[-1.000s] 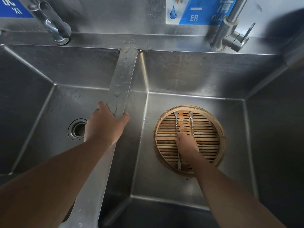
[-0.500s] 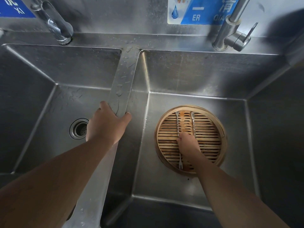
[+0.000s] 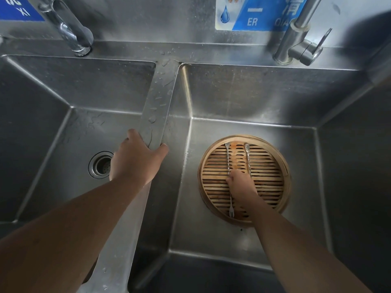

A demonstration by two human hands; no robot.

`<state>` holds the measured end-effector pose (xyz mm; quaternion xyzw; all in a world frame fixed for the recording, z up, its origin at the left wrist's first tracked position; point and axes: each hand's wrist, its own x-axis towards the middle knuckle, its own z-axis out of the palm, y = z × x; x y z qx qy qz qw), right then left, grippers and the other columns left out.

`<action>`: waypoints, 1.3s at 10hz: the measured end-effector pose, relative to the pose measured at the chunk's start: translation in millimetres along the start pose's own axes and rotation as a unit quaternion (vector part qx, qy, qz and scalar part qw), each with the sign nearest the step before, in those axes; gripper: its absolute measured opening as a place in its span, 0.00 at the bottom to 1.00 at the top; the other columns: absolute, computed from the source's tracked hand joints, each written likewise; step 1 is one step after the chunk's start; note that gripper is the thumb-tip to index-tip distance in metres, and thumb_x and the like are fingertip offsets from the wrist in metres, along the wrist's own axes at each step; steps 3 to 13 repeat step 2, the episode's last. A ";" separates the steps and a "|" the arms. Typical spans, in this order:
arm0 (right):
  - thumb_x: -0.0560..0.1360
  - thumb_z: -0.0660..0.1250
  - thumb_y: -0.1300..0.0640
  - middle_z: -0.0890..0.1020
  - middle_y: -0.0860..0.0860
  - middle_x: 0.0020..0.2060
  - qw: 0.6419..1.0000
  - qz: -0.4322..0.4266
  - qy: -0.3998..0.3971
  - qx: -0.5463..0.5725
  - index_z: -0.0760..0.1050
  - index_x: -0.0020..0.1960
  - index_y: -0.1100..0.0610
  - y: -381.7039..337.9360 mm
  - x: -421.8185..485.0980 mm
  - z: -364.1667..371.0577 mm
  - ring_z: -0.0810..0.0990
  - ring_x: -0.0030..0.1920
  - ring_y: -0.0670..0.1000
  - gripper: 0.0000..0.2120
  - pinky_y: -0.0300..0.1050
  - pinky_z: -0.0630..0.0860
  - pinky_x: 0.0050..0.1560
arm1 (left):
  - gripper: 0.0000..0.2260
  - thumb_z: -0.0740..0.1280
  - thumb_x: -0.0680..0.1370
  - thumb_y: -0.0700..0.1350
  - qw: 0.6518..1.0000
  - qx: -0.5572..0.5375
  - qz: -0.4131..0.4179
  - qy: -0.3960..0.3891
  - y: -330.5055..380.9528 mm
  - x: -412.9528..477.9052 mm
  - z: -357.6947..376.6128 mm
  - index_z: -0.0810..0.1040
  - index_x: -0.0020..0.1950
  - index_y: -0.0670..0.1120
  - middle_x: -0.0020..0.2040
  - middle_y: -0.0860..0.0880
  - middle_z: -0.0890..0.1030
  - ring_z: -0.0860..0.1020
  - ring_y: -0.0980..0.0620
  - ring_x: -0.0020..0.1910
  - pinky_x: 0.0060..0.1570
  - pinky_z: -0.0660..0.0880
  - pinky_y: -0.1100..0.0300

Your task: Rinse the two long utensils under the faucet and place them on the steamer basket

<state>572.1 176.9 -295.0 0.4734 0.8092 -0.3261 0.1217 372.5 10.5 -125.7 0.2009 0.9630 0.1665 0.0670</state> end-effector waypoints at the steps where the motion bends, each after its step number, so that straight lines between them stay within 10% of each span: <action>1: 0.80 0.62 0.54 0.79 0.50 0.37 1.000 0.003 -0.002 -0.004 0.73 0.43 0.53 1.2 -2.0 -2.1 0.76 0.36 0.47 0.08 0.41 0.70 0.34 | 0.24 0.63 0.66 0.66 1.000 -0.004 -0.003 -0.006 0.4 -1.0 -1.0 0.66 0.48 0.48 0.41 0.49 0.77 0.77 0.41 0.39 0.38 0.74 0.51; 13: 0.80 0.62 0.53 0.80 0.51 0.37 1.000 0.002 0.003 -0.007 0.74 0.44 0.55 1.0 -2.1 -10.0 0.77 0.35 0.48 0.08 0.43 0.75 0.36 | 0.24 0.63 0.67 0.65 1.000 0.000 -0.006 -0.010 4.1 -1.6 -3.1 0.66 0.49 0.47 0.43 0.47 0.78 0.77 0.39 0.41 0.40 0.75 0.49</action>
